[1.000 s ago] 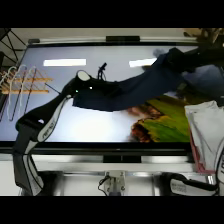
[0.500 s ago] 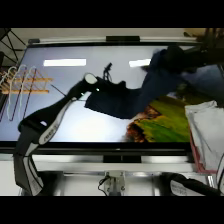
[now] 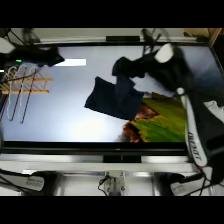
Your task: Fold the shirts.
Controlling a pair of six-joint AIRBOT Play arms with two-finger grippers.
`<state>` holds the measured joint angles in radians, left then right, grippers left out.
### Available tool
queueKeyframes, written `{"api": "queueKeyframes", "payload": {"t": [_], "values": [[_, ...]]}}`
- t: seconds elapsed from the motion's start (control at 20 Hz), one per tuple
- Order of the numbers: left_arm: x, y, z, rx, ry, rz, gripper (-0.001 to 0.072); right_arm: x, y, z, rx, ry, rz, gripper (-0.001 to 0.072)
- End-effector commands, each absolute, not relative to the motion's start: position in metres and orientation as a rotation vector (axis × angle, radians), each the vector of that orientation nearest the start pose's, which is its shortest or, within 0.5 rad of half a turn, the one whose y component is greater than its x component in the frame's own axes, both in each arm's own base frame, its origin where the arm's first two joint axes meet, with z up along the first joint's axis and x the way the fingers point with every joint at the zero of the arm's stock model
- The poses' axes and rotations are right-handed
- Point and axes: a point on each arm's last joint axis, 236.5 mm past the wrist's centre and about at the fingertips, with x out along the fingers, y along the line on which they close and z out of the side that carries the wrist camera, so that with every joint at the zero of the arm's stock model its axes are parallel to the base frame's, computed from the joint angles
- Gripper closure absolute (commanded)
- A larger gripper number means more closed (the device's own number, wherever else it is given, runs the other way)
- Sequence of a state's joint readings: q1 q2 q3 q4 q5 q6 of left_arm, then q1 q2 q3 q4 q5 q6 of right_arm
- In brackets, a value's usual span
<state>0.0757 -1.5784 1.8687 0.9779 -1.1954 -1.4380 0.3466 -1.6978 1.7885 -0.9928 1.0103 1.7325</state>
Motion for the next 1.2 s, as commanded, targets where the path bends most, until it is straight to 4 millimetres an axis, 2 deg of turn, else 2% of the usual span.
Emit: {"api": "queueKeyframes", "payload": {"t": [0.0,0.1,0.15,0.2,0.25,0.35,0.4,0.45,0.5,0.6,0.65,0.7,0.75,0.95,1.1,1.15], "values": [[0.486,0.004,0.221,-0.304,0.798,-0.259,0.0678,0.517,0.365,0.048,0.668,1.006,0.551,0.0636],[0.478,0.019,0.226,-0.312,0.797,-0.232,0.0678,0.524,0.385,0.019,0.823,1.043,0.512,0.0635],[0.476,0.020,0.225,-0.313,0.805,-0.232,0.0678,0.523,0.394,0.010,0.883,1.065,0.508,0.0571],[0.475,0.019,0.223,-0.313,0.813,-0.235,0.0677,0.525,0.396,0.004,0.915,1.072,0.506,0.0259],[0.474,0.016,0.220,-0.313,0.823,-0.241,0.0677,0.525,0.395,0.006,0.888,1.062,0.526,0.0112],[0.471,0.010,0.211,-0.296,0.850,-0.264,0.0677,0.525,0.374,0.018,0.800,1.057,0.555,0.0112],[0.471,0.007,0.207,-0.294,0.861,-0.271,0.0678,0.524,0.355,0.021,0.734,1.073,0.548,0.0112],[0.470,0.004,0.202,-0.294,0.871,-0.276,0.0677,0.521,0.327,0.023,0.636,1.094,0.525,0.0112],[0.470,0.003,0.198,-0.297,0.881,-0.278,0.0678,0.515,0.285,0.021,0.506,1.140,0.468,0.0112],[0.468,0.002,0.191,-0.296,0.897,-0.283,0.0678,0.490,0.171,0.003,0.232,1.309,0.221,0.0109],[0.468,0.002,0.190,-0.297,0.899,-0.283,0.0677,0.469,0.119,-0.007,0.151,1.420,0.077,0.0009],[0.468,0.002,0.190,-0.291,0.898,-0.287,0.0677,0.450,0.097,-0.017,0.137,1.516,0.041,0.0011],[0.468,0.002,0.190,-0.292,0.897,-0.287,0.0677,0.438,0.095,-0.027,0.178,1.570,0.060,0.0011],[0.468,0.001,0.190,-0.293,0.897,-0.289,0.0677,0.430,0.135,-0.066,0.362,1.590,0.180,0.0011],[0.468,0.001,0.190,-0.293,0.897,-0.290,0.0677,0.436,0.149,-0.085,0.401,1.586,0.205,0.0011],[0.468,0.000,0.190,-0.292,0.897,-0.291,0.0677,0.441,0.162,-0.088,0.429,1.567,0.239,0.0012]]}}
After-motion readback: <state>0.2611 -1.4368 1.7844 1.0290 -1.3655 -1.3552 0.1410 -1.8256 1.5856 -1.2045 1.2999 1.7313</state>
